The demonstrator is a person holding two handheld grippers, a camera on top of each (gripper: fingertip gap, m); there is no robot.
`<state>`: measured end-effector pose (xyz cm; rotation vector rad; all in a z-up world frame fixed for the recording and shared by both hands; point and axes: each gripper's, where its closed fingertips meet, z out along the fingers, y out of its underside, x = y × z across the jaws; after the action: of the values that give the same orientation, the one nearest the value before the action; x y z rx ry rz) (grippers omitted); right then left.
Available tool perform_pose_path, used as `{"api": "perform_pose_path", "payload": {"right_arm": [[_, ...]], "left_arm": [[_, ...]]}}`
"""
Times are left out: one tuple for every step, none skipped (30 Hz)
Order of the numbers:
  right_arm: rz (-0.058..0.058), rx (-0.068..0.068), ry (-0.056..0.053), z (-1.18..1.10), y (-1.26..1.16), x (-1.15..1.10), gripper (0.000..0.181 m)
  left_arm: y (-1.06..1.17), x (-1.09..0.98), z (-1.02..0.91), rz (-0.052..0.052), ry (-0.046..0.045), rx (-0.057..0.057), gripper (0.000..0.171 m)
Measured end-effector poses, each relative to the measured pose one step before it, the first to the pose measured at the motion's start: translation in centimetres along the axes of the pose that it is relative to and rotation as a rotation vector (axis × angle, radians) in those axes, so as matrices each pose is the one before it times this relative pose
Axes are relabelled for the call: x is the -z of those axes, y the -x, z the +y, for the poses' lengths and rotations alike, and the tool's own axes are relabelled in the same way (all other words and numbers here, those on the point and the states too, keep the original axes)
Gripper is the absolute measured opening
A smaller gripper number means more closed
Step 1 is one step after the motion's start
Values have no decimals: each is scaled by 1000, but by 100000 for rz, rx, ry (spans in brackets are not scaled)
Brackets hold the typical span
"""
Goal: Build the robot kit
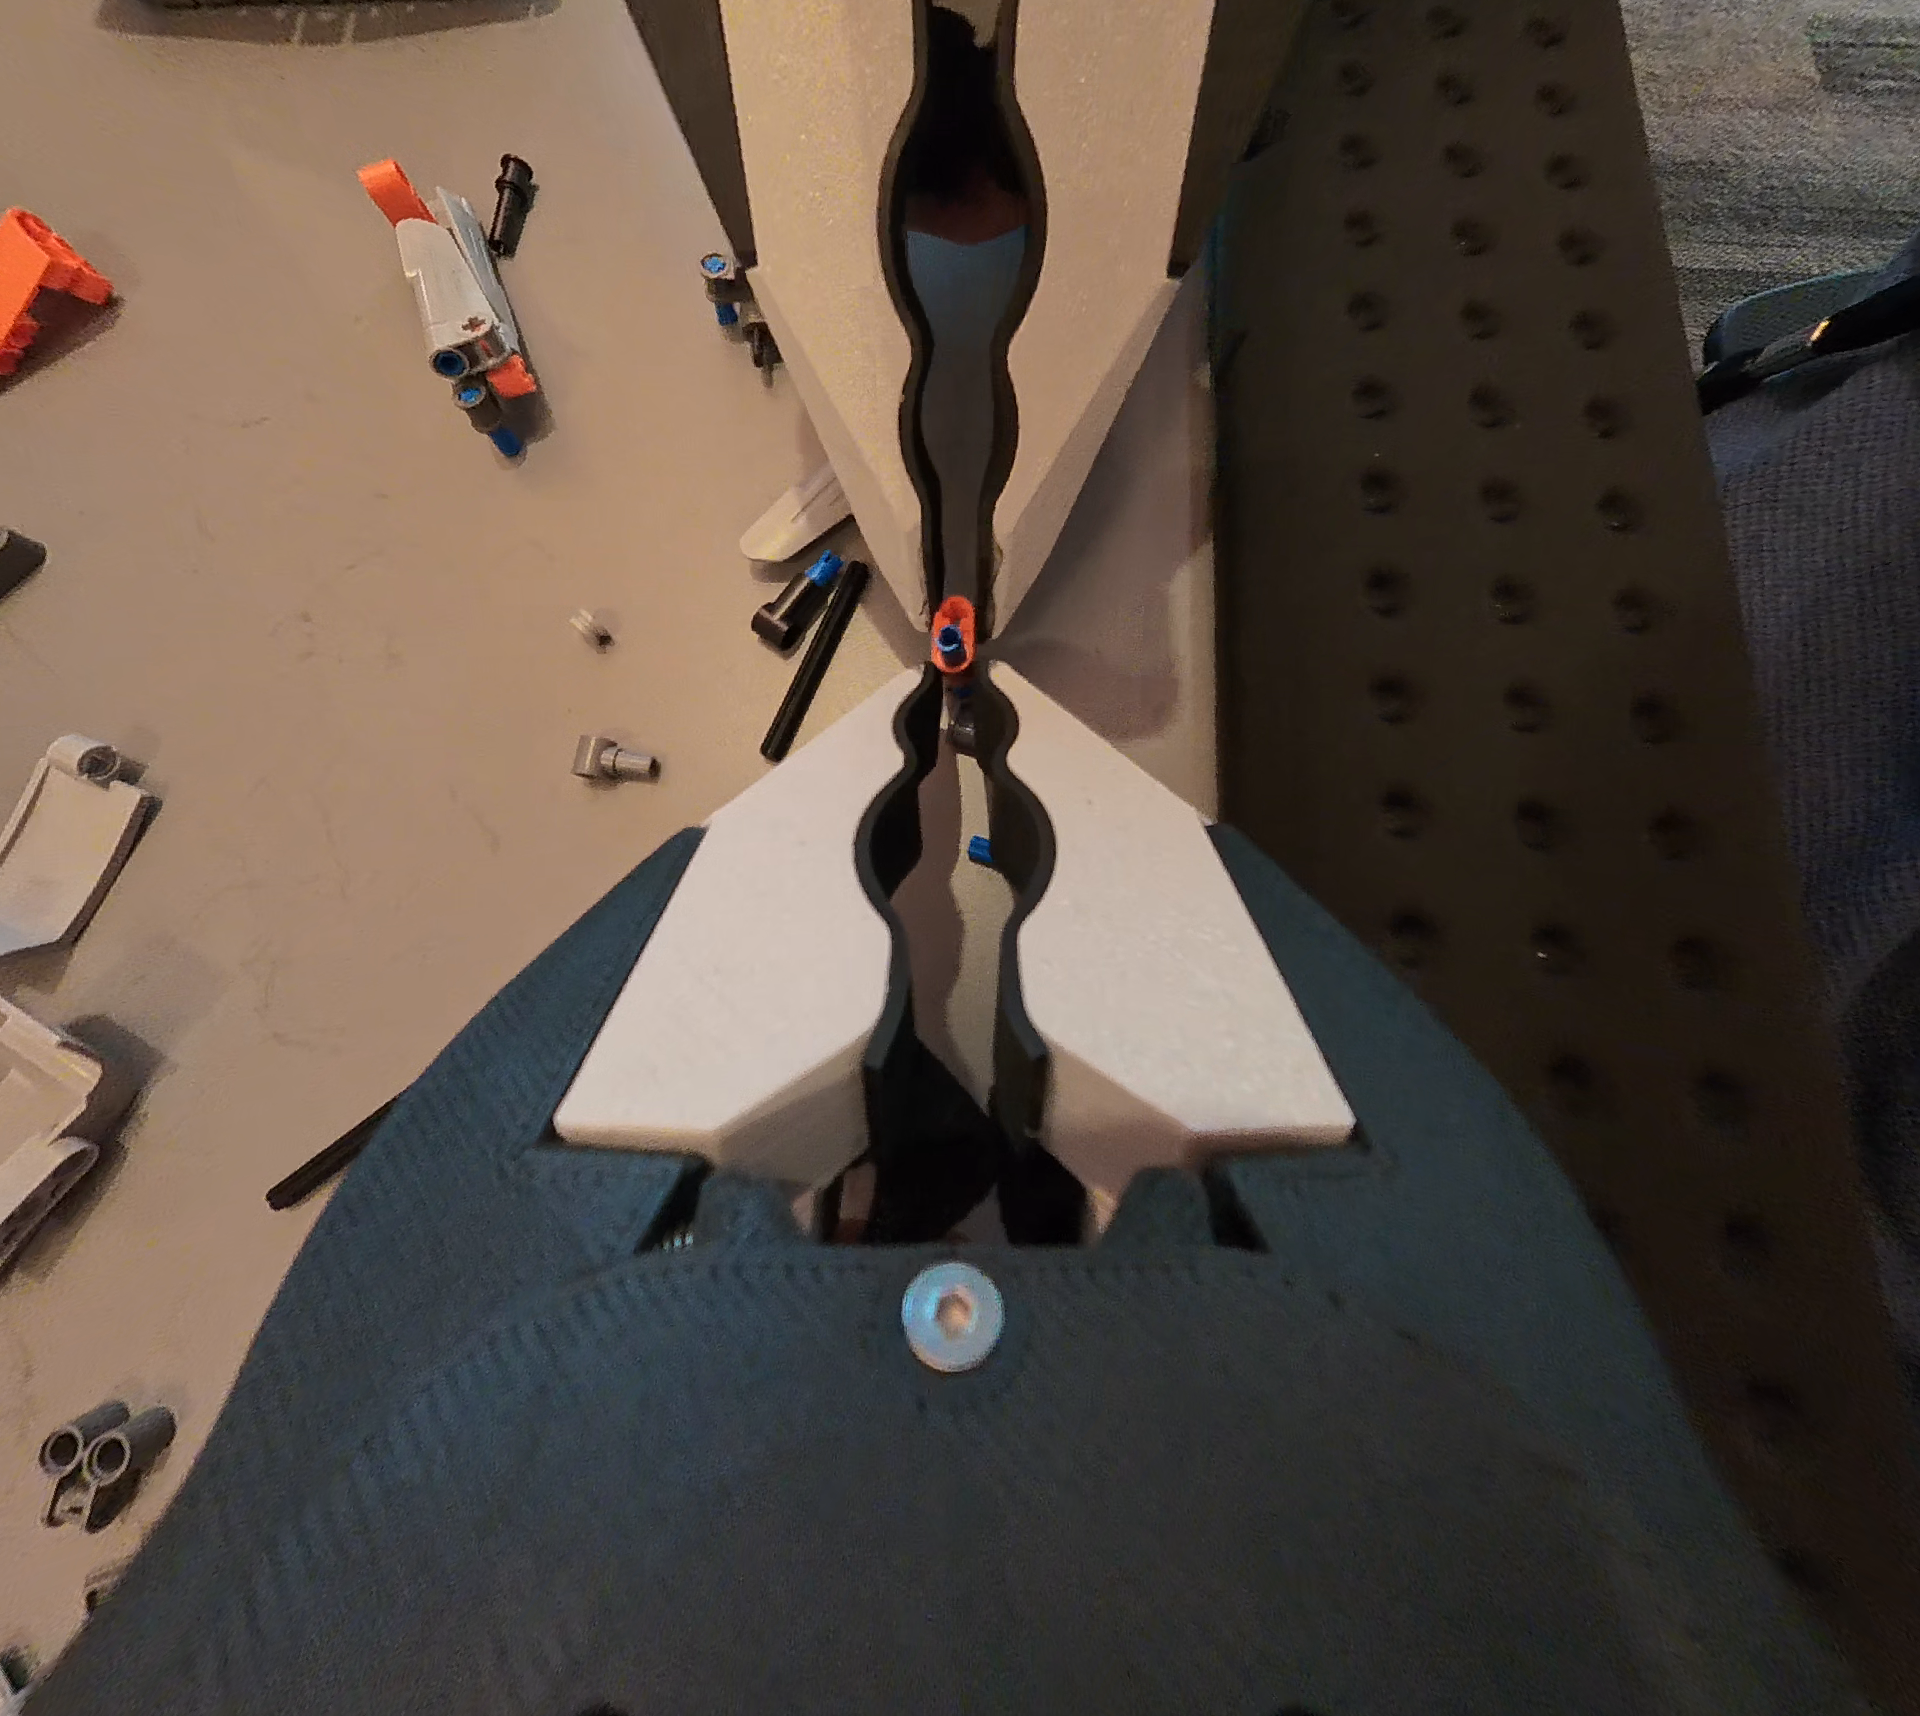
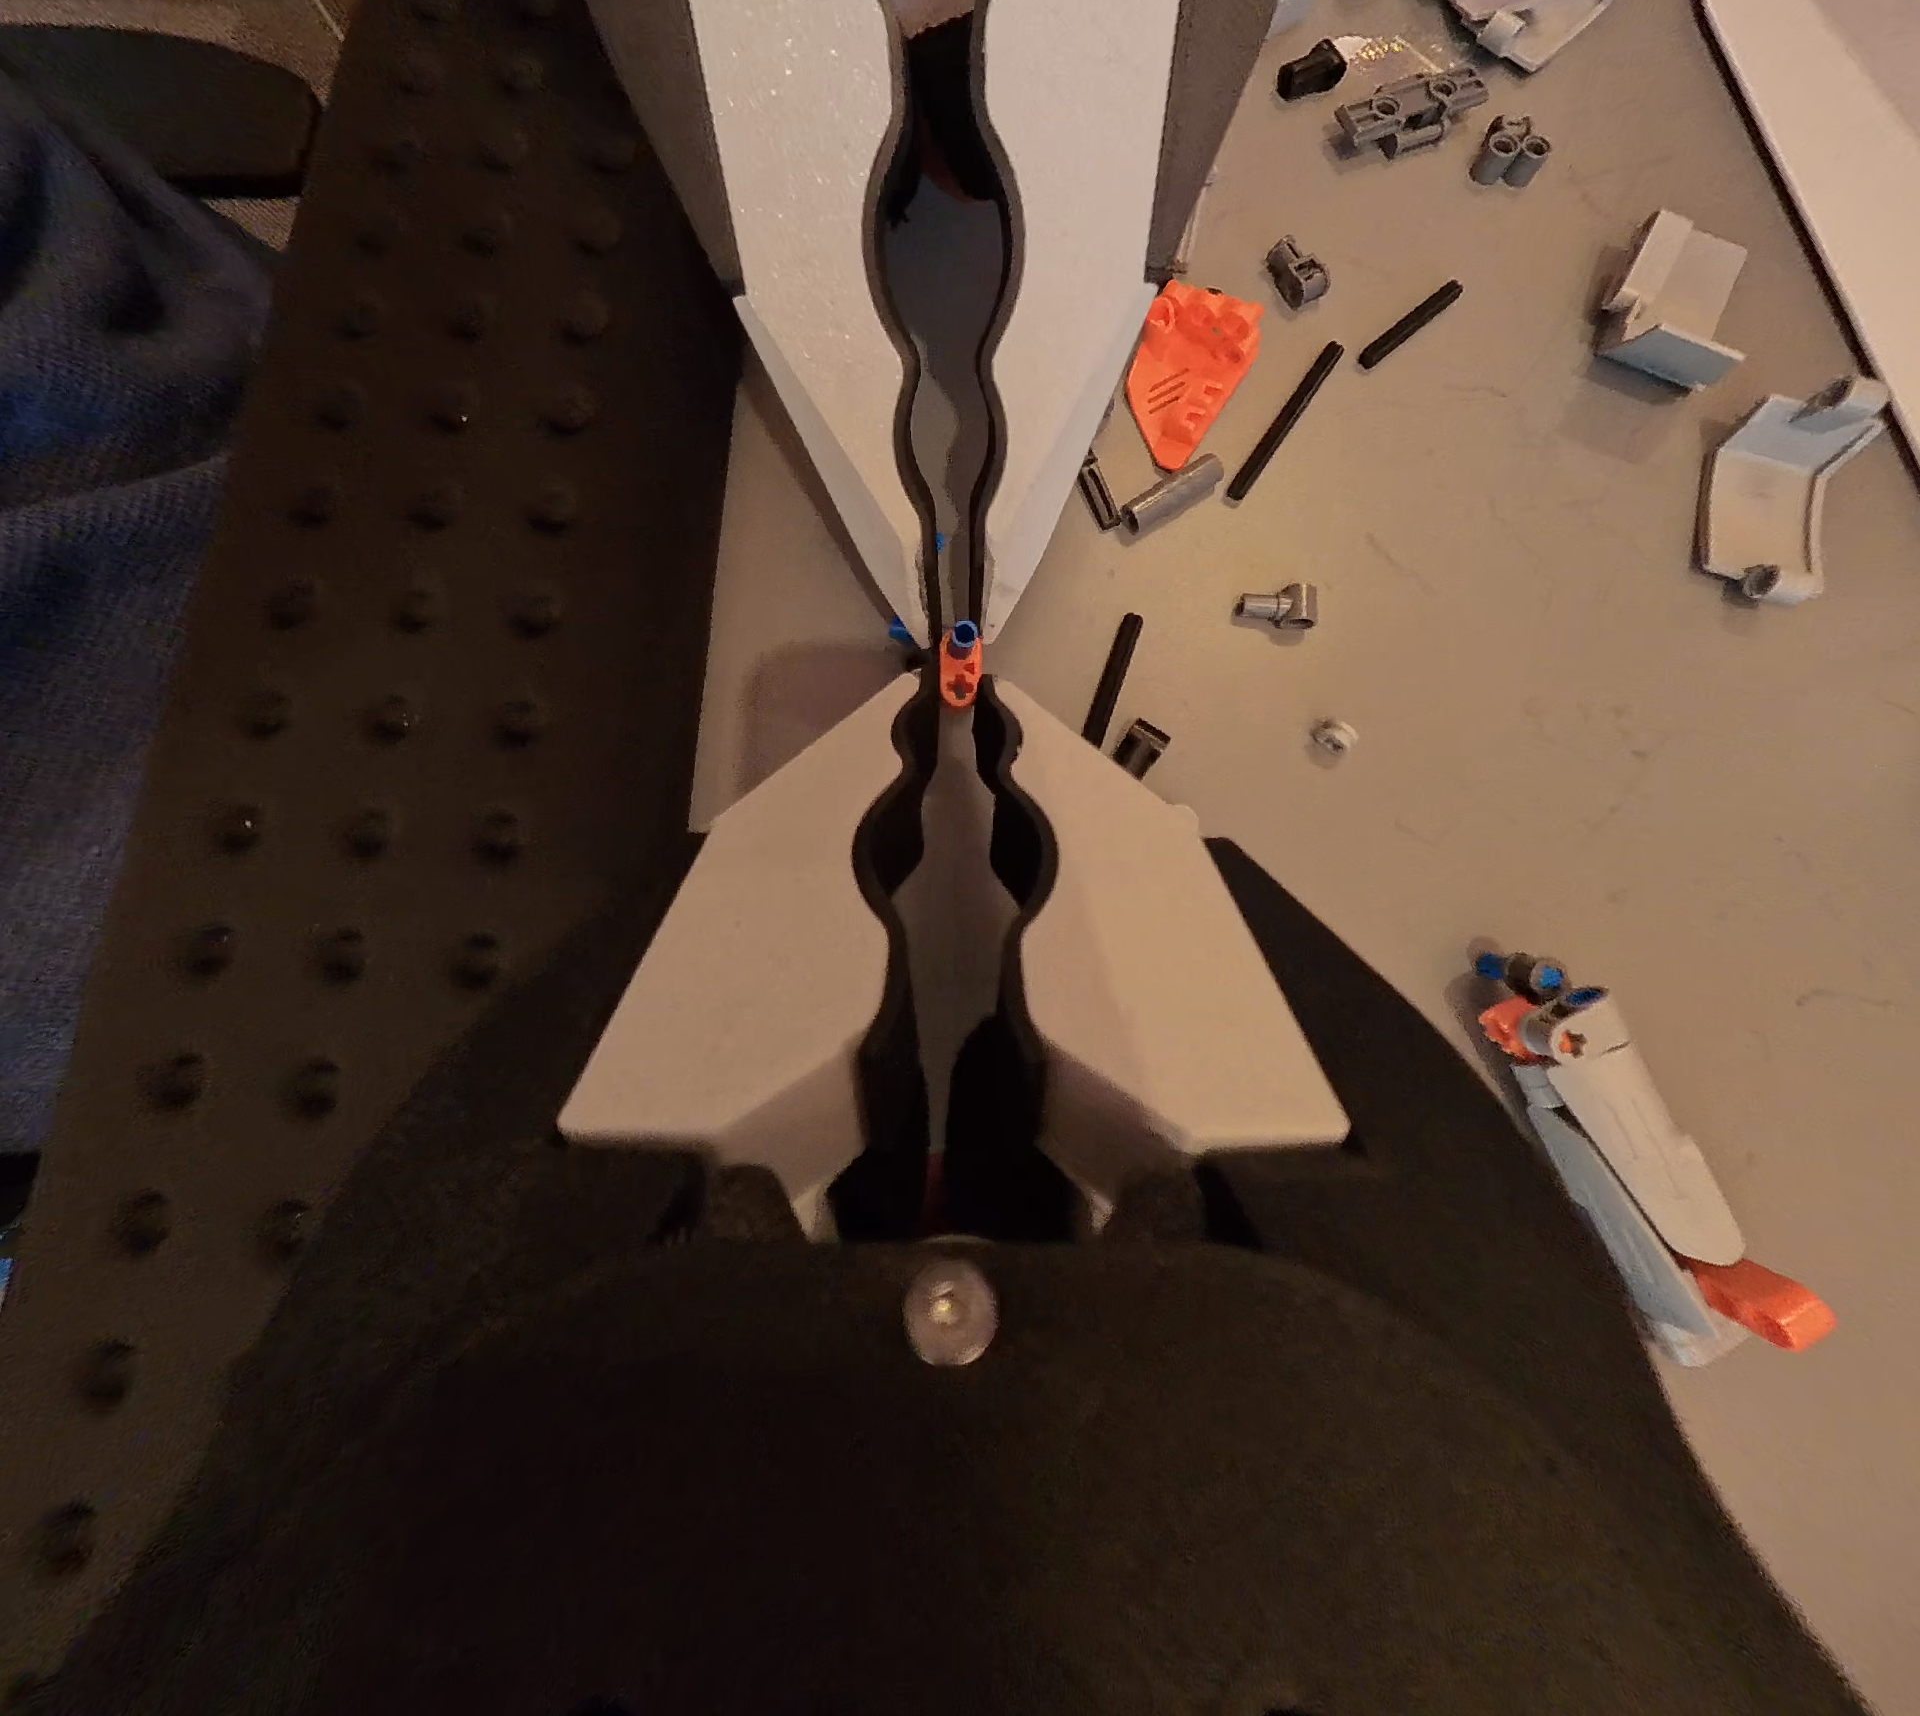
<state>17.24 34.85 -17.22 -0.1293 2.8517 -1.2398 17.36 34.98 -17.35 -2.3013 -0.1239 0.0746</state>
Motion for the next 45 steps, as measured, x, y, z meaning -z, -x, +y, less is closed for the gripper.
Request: {"api": "perform_pose_path", "payload": {"right_arm": [[789,1829,913,35,91,-14,4],[920,1917,881,11,35,3,4],[655,901,782,6,22,-24,4],[-170,319,1485,130,67,-53,4],[133,978,2090,243,57,-152,4],[554,1336,2182,291,55,-261,3],[-254,1134,2624,335,180,-354,3],[858,1690,2162,215,41,-294,3],[380,255,730,-35,6,-37,3],[-283,-199,462,-23,8,85,3],[470,270,413,-11,-96,115,3],[556,242,-91,-72,-95,114,3],[-244,-345,168,-41,6,69,3],[-41,1,1001,73,-6,43,3],[774,555,-105,-100,-102,138,3],[-231,-310,-1175,-268,-9,237,3],[206,-20,-730,-205,-78,259,3],[914,644,-434,-170,-133,251,3],[-27,88,-1027,-237,-14,228,3],[-173,184,-1041,-189,20,208,3],[425,266,-1009,-165,-85,187,4],[-553,-318,-718,-99,36,127,4],[-337,-238,-979,-112,17,108,4],[464,-212,-1234,-153,-108,112,4],[1534,-595,-2210,-255,-268,145,4],[943,-949,-3513,-388,-209,205,5],[-418,-2184,-3581,-408,-38,208,5],[-197,-2211,-2727,-295,-33,106,7],[356,-1078,-922,-23,-63,-13,8],[297,-357,-652,4,-16,-72,8],[96,-195,-992,-73,47,-61,8],[-307,161,66,73,99,-51,6],[537,751,-531,-60,-15,-19,6],[665,720,-1495,-243,-17,-11,6],[239,-120,-775,-156,-11,-31,6],[143,-513,-195,-61,-69,-7,6],[407,-423,-983,-163,-112,18,10],[-753,-79,-312,-52,90,-2,8],[-586,-76,46,-9,106,-48,6],[-27,300,-264,-57,41,-70,6],[-80,450,99,-1,39,-73,6],[-164,391,335,43,26,-62,5],[518,476,-223,-42,-67,-23,5],[94,-38,-521,-87,18,-16,5],[-2,-742,-542,-50,-15,-14,5]], "left_arm": [[-86,-12,4,-30,-135,-423,4],[-29,-14,15,-336,49,-515,4],[-12,-4,25,-173,42,-484,3],[-62,-43,-21,161,-274,-29,3],[-27,-100,31,89,-13,381,3],[-32,-98,50,-200,427,-332,3],[-47,-87,-6,-311,323,-766,1],[-33,-42,17,-145,232,-203,0],[20,48,2,109,-242,616,0],[2,29,8,355,-634,739,0],[41,31,-5,-262,-448,647,0],[52,81,62,-538,405,-23,0],[22,56,117,-445,556,-368,0],[118,90,124,-846,399,-134,0],[197,192,-76,-1174,-811,-10,0],[53,254,-368,-144,-2149,543,2],[-102,201,-421,355,-1900,-52,3],[-47,36,-143,-669,-184,-1461,3],[12,-132,207,-1053,1601,-1586,6],[-58,-162,236,-118,1221,-735,6],[-59,-76,86,356,71,125,6],[29,76,-139,-199,-1035,-432,2],[0,126,-142,-51,-733,-697,2],[76,98,-99,-596,-537,-625,2],[257,56,-18,-1652,-283,-342,2],[131,69,-80,-730,-942,213,2],[-16,128,-238,455,-1764,841,2],[21,165,-367,-189,-2061,269,2],[-15,116,-283,-321,-1229,-232,2],[-21,13,-49,-169,8,-350,2],[-46,-64,85,192,407,-119,2],[14,-28,51,1,-67,20,2],[31,21,11,-75,-95,70,2],[9,43,-2,115,-15,192,2],[29,44,-3,-37,-161,90,2],[7,21,-7,47,-304,349,2],[-82,7,-22,554,-186,263,2],[2,22,0,-145,12,-273,2],[34,0,26,-366,214,-375,2],[-48,-35,45,373,219,103,2],[-36,-19,80,370,327,109,2],[52,6,49,-209,49,-21,2],[68,28,2,-277,-145,252,2],[-37,55,-1,411,-89,155,2],[13,39,9,126,-133,111,2]]}}
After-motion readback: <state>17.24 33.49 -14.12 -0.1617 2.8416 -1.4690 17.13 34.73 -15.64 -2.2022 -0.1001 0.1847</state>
